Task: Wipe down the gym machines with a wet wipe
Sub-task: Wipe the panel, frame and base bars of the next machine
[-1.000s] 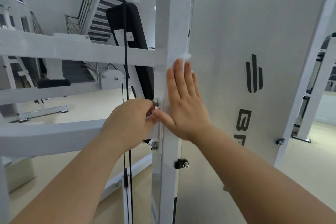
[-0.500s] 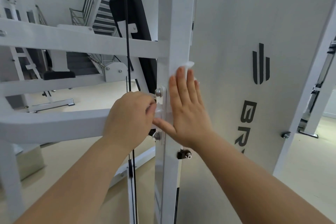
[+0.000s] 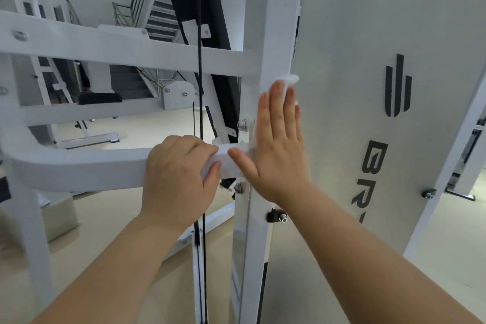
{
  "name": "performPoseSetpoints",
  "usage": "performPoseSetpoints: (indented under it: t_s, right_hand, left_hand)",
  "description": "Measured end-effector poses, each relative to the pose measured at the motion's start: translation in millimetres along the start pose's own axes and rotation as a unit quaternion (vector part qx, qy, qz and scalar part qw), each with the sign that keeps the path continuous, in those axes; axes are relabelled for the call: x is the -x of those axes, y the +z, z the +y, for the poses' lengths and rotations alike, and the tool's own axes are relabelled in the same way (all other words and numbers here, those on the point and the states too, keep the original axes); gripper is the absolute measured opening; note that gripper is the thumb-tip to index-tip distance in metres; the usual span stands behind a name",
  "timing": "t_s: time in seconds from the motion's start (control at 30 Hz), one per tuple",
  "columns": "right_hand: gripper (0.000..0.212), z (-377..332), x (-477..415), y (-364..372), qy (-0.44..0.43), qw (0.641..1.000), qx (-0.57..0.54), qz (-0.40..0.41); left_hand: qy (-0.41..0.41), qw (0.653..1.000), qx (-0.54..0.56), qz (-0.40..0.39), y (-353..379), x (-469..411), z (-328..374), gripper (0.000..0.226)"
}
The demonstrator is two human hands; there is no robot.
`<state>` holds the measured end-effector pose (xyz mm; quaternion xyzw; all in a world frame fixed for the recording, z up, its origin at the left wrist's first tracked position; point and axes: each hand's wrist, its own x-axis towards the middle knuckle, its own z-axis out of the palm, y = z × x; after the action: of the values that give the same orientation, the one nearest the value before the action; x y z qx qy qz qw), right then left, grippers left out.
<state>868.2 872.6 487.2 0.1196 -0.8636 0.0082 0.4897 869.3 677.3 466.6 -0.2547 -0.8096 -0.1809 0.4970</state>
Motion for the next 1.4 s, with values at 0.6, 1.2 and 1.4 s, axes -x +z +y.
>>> performPoseSetpoints:
  t_s: [0.6, 1.2, 1.4]
  right_hand:
    - [0.097, 35.3, 85.3, 18.2, -0.258, 0.951, 0.13, -0.112]
    - [0.102, -40.2, 90.2, 34.5, -0.354, 0.759, 0.399, -0.372]
    - [0.1, -64.6, 82.8, 41.9, -0.302, 0.729, 0.455, -0.412]
  left_hand:
    - [-0.207, 0.921, 0.263, -0.199, 86.4, 125.9, 46.2, 0.062]
    - [-0.304, 0.821, 0.44, -0.199, 137.1, 195.9, 69.5, 0.097]
    - [-0.337, 0.776, 0.475, -0.241, 138.5, 214.9, 59.3, 0.084]
